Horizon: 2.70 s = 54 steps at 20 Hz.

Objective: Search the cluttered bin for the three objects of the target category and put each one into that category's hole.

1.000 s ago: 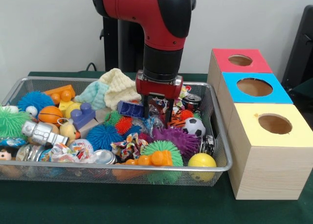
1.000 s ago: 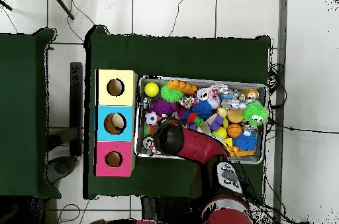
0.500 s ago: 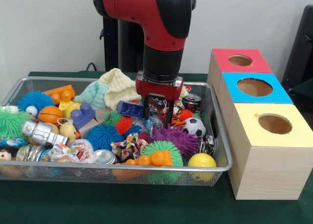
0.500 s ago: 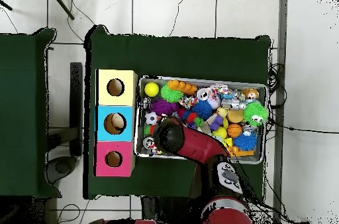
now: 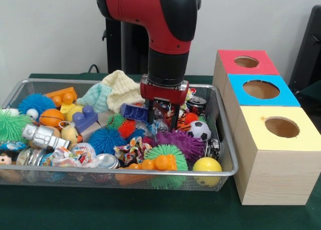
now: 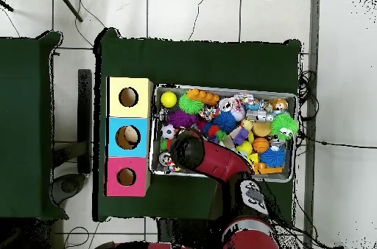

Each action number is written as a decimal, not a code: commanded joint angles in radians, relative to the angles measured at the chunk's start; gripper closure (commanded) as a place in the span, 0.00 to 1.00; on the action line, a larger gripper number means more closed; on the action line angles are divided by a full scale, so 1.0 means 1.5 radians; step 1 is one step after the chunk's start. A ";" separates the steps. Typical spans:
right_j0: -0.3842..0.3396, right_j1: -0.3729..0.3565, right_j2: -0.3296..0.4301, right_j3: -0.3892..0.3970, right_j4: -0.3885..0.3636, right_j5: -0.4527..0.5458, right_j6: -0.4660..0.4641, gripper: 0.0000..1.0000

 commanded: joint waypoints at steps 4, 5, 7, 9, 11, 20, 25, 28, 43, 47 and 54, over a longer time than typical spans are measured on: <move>-0.008 0.074 0.032 -0.038 0.030 -0.096 0.164 0.00; -0.010 0.079 0.032 -0.042 0.030 -0.098 0.161 0.00; -0.011 0.084 0.031 -0.046 0.030 -0.104 0.157 0.00; -0.004 0.088 0.023 -0.047 0.034 -0.109 0.157 0.00; -0.007 0.097 0.025 -0.047 0.032 -0.117 0.154 0.00; -0.009 0.099 0.024 -0.050 0.030 -0.111 0.144 0.00; -0.006 0.103 0.020 -0.054 0.030 -0.102 0.139 0.00; -0.011 0.117 0.024 -0.057 0.029 -0.100 0.136 0.00; 0.020 0.131 -0.007 -0.078 0.028 -0.066 0.122 1.00; 0.030 0.133 -0.015 -0.085 0.031 -0.051 0.123 1.00; 0.041 0.133 -0.025 -0.094 0.030 -0.031 0.119 1.00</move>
